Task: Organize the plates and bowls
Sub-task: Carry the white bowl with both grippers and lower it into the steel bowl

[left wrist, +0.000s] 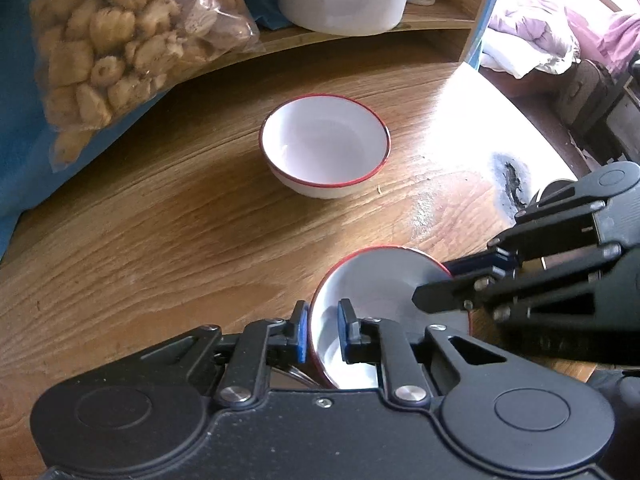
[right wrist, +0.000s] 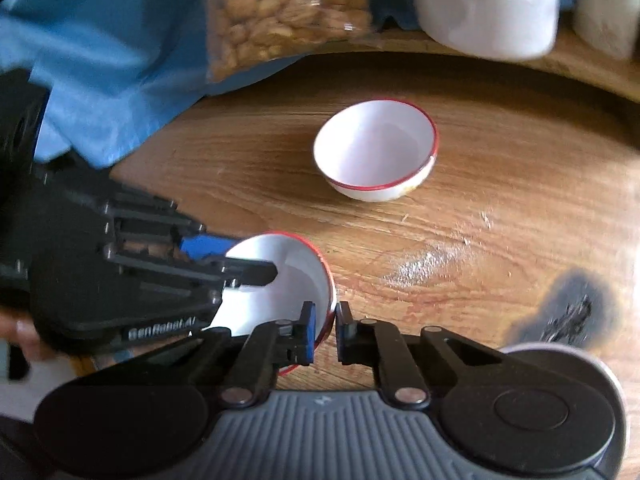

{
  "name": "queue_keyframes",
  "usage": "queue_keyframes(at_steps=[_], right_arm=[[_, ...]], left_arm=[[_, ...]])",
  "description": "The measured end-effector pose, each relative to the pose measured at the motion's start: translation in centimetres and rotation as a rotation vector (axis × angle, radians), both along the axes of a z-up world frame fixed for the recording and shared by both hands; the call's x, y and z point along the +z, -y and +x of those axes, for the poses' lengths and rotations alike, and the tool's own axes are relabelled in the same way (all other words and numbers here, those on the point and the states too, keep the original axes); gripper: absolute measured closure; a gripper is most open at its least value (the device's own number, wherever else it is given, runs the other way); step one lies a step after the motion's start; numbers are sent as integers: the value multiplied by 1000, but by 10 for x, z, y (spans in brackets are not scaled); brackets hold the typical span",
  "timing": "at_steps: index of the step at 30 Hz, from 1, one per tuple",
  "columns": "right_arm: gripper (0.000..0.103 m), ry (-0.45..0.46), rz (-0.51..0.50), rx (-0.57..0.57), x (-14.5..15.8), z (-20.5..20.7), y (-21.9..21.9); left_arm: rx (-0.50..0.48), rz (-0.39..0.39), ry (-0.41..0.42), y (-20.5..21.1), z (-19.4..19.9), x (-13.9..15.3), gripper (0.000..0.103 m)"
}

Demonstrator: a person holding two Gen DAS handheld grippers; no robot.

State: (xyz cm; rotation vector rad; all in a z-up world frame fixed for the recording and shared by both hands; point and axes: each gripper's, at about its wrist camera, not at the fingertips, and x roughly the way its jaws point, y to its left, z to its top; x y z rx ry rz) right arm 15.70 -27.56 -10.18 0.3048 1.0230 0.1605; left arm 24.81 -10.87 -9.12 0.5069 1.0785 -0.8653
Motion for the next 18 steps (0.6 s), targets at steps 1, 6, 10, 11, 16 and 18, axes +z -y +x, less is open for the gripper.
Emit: queue_keyframes(at_steps=[1, 6, 10, 11, 16, 18], right_arm=[[94, -1, 6, -6, -1, 1, 1], [94, 1, 16, -27, 0, -1, 2], [95, 16, 33, -52, 6, -6, 6], [95, 22, 32, -59, 7, -7, 7], [95, 47, 30, -79, 14, -13, 12], [95, 61, 33, -95, 18, -18, 15]], left_arm=[[2, -1, 2, 0, 0, 0, 87], [47, -13, -15, -2, -1, 2, 89], [82, -30, -34, -3, 0, 5, 89], [88, -35, -36, -3, 0, 6, 90], [112, -68, -24, -2, -4, 14, 91], [121, -84, -16, 0, -6, 19, 91]])
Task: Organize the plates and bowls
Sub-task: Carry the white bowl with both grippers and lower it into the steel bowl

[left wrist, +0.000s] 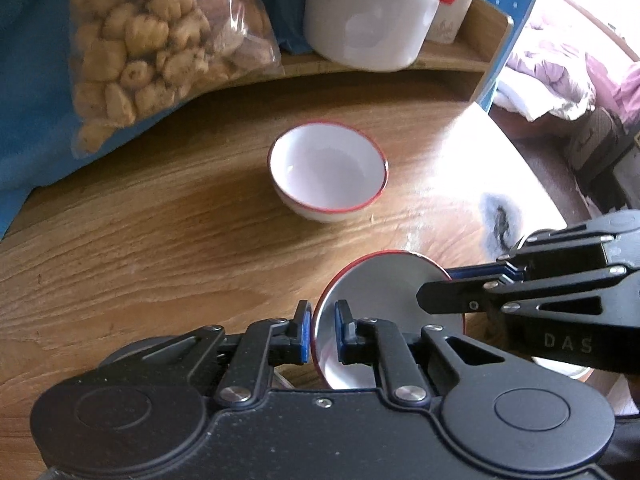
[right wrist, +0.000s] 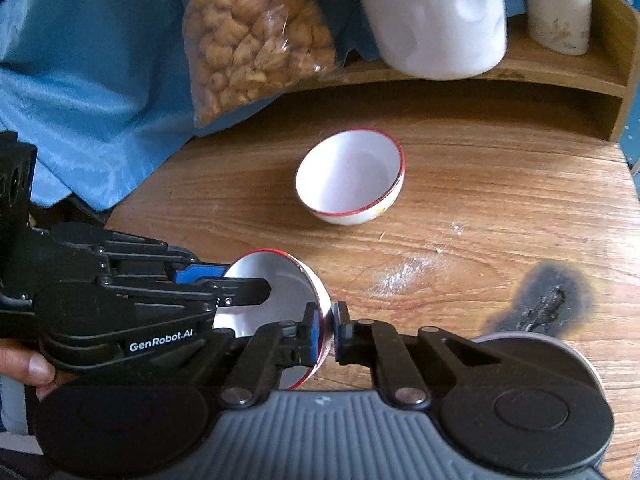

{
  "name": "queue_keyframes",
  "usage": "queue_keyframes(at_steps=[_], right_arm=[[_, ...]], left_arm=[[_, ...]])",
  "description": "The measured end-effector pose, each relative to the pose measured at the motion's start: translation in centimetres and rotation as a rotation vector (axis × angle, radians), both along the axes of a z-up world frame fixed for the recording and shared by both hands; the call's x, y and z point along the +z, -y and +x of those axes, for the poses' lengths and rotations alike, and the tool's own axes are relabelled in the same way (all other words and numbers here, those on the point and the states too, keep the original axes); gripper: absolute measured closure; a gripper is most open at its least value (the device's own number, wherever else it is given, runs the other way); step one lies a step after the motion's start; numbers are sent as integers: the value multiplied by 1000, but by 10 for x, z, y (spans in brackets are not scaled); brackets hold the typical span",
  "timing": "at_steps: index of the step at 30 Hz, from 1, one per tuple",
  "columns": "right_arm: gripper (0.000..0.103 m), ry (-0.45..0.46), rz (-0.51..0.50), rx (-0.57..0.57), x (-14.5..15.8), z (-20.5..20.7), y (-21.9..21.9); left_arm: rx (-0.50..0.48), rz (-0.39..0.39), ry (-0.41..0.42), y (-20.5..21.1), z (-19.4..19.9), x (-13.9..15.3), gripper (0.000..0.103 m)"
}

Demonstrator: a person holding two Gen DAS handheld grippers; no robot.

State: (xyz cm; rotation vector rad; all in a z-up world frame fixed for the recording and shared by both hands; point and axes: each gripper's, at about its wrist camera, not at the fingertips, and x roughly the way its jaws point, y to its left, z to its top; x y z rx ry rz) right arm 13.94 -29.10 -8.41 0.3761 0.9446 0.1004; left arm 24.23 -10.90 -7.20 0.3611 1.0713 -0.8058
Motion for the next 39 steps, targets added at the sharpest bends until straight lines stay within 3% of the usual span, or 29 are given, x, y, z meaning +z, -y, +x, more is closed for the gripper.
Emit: queue_keyframes(at_steps=[10, 17, 29, 39], right_arm=[[95, 78, -1, -54, 33, -29, 26], [95, 121, -11, -116, 51, -61, 53], [95, 99, -6, -198, 46, -105, 86], [95, 40, 19, -214, 23, -127, 100]], left_arm=[[8, -99, 11, 17, -14, 36, 92], [-39, -141, 17, 46, -37, 53, 92], [-116, -136, -26, 87, -71, 45, 93], [-157, -63, -79, 106, -92, 21, 94]])
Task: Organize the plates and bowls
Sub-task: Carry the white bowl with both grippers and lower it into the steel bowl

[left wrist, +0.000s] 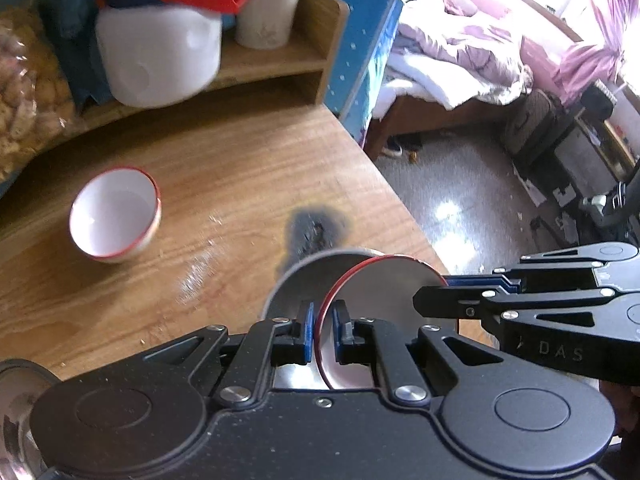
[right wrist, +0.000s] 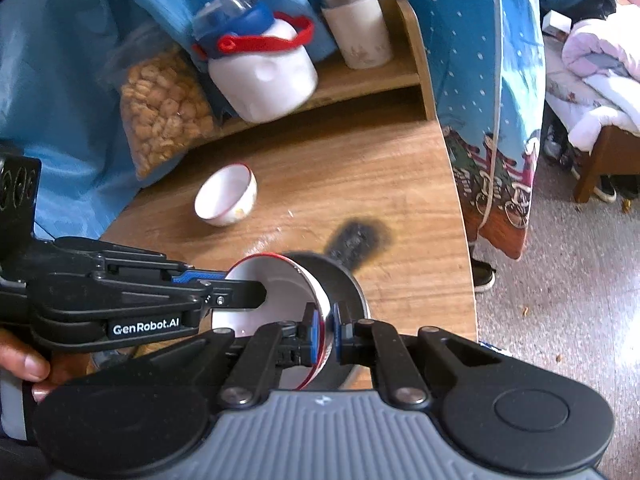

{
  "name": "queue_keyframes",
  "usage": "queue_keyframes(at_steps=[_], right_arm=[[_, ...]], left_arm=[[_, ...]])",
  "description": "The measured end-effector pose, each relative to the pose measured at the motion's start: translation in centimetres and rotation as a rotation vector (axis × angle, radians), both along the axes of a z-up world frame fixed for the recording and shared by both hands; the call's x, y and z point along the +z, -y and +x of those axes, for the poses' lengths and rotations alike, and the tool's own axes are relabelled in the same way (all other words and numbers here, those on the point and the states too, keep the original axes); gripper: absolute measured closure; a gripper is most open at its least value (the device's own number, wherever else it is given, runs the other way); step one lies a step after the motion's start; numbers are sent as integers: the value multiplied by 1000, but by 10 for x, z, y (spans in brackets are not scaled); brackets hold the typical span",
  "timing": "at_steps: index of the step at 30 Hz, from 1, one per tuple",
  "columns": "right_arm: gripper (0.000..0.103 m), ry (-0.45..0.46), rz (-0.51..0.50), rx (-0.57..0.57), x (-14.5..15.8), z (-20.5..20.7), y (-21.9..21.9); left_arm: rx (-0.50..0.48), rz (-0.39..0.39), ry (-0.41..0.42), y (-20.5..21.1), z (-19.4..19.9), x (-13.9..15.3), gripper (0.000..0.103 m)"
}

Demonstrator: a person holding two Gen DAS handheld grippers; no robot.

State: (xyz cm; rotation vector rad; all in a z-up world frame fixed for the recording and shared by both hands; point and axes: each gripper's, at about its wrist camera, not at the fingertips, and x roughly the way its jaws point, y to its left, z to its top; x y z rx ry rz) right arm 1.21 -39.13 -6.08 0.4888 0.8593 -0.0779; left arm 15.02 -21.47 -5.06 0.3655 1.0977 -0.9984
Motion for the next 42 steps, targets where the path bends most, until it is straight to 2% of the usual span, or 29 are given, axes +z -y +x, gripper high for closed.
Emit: queue_keyframes(at_steps=[3, 17, 39, 42], right_arm=[[94, -14, 14, -2, -4, -1, 4], [94, -50, 69, 42, -18, 12, 6], [92, -69, 61, 75, -27, 27, 4], [92, -55, 25, 78, -25, 28, 0]], left_arm=[[7, 11, -32, 0, -1, -6, 94], [84, 63, -59, -5, 2, -18, 95], [173, 104, -75, -6, 6, -29, 94], [189, 97, -86, -8, 9, -29, 94]])
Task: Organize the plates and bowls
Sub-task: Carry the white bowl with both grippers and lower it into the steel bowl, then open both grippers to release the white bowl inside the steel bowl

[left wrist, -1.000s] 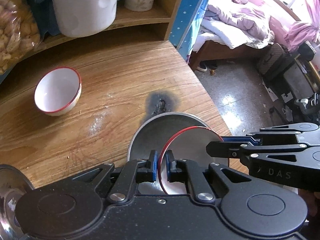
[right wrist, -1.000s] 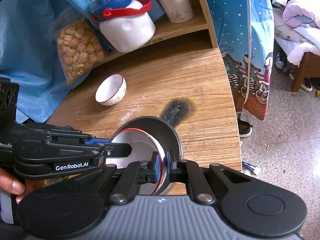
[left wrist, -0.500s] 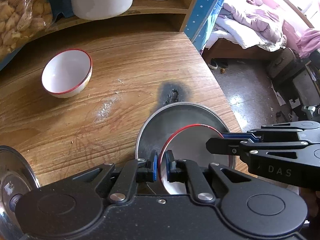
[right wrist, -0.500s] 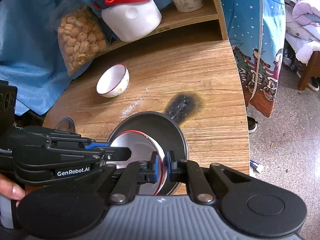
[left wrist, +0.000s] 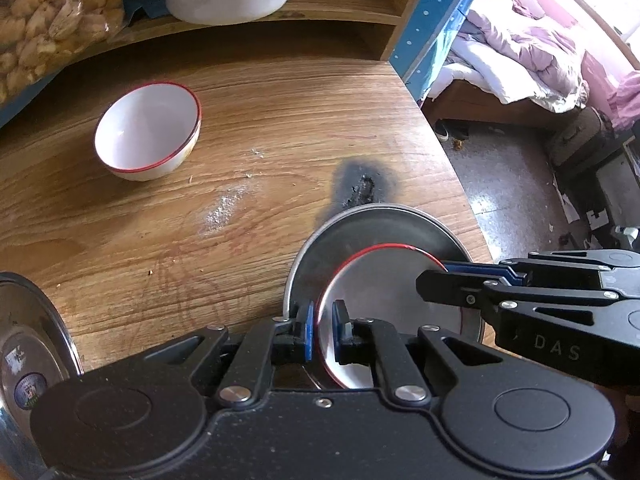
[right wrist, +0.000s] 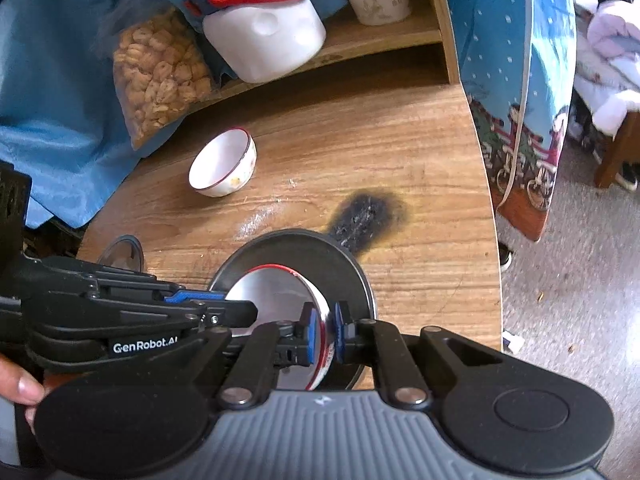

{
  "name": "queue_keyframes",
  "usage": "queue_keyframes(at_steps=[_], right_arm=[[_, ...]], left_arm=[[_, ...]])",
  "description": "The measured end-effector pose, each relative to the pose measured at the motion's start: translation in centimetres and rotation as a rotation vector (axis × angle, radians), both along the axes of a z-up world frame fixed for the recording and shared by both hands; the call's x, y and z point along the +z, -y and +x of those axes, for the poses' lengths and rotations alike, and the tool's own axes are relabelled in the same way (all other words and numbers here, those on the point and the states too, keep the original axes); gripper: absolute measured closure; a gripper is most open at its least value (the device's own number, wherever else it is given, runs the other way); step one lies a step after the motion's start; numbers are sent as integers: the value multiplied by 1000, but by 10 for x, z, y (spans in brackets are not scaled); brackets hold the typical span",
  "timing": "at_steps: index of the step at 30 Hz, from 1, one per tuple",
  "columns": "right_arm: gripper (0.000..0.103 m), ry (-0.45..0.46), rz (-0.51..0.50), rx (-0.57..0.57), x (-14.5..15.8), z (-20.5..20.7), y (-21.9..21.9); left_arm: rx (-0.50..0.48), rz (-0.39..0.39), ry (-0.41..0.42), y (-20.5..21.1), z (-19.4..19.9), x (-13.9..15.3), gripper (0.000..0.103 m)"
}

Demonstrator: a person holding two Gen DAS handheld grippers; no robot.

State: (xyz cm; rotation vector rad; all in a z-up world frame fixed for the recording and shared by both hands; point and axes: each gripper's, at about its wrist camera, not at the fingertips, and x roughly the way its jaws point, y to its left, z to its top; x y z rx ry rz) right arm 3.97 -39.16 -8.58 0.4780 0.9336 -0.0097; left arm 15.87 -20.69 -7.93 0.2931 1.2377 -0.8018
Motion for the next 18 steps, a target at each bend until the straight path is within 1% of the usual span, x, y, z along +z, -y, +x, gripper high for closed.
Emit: queue_keyframes(at_steps=[2, 7, 11, 12, 13, 14, 18], right_arm=[[90, 5, -17, -1, 1, 1, -1], [90, 19, -15, -12, 3, 1, 3], [89, 14, -11, -31, 4, 0, 5], [89, 14, -11, -36, 4, 0, 5], [89, 19, -10, -41, 5, -2, 5], [89, 26, -13, -48, 8, -5, 5], [88, 58, -17, -65, 18, -11, 7]], left_arm=[[5, -5, -4, -1, 1, 1, 93], [2, -9, -4, 1, 1, 1, 91], [0, -6, 14, 2, 0, 5, 85], [1, -8, 19, 2, -1, 7, 85], [3, -12, 22, 1, -1, 9, 83], [8, -17, 22, 1, -1, 11, 78], [31, -46, 27, -3, -1, 22, 73]])
